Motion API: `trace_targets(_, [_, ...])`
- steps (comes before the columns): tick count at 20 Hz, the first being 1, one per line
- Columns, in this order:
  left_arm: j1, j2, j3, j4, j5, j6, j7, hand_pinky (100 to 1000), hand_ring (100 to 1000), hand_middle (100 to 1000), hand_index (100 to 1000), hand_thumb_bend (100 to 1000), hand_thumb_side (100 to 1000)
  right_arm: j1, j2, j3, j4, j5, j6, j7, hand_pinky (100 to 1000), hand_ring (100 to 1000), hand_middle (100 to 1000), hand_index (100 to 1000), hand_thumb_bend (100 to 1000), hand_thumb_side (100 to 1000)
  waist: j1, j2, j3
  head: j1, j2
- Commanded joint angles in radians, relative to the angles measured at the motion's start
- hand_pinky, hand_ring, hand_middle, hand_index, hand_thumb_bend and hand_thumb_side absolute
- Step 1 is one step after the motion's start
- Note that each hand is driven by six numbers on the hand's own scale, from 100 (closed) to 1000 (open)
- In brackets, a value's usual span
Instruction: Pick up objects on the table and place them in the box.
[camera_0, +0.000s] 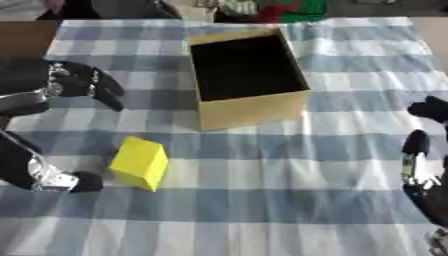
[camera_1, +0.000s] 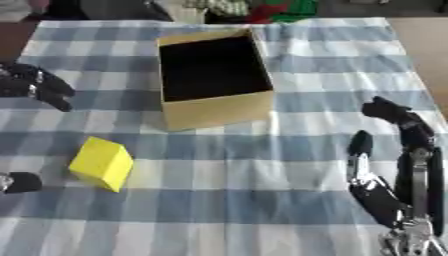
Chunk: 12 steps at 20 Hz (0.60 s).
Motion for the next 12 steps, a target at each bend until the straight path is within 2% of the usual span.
trace_targets(1, [-0.026,0.002,-0.011,-0.013,-0.026,0.026,-0.035,971,825,820,851,621,528,-0.002,-0.009,-0.002,-0.015,-0.006,0.001,0.006,908,717,685,844,100,598,0.003,-0.020,-0.001,0.005,-0.007])
trace_targets(5, [-0.047,-0.022,-0.038,-0.013,-0.026,0.072,-0.097,971,835,843,883,597,480,-0.003,-0.007,0.001,-0.015,-0.009,0.002,0.009,909,716,684,844,100,600,0.004,-0.020,0.000,0.008,-0.010])
trace_targets(8, [-0.056,-0.036,-0.049,-0.013,-0.022,0.108,-0.133,961,820,828,928,596,507,-0.003,-0.005,0.001,-0.015,-0.010,0.004,0.012,910,712,683,844,100,600,0.005,-0.020,0.000,0.010,-0.011])
trace_targets(12, [-0.060,-0.051,-0.058,-0.013,-0.025,0.143,-0.156,951,803,800,919,614,526,-0.002,-0.001,0.002,-0.015,-0.012,0.006,0.014,911,711,682,845,100,600,0.005,-0.020,0.001,0.011,-0.012])
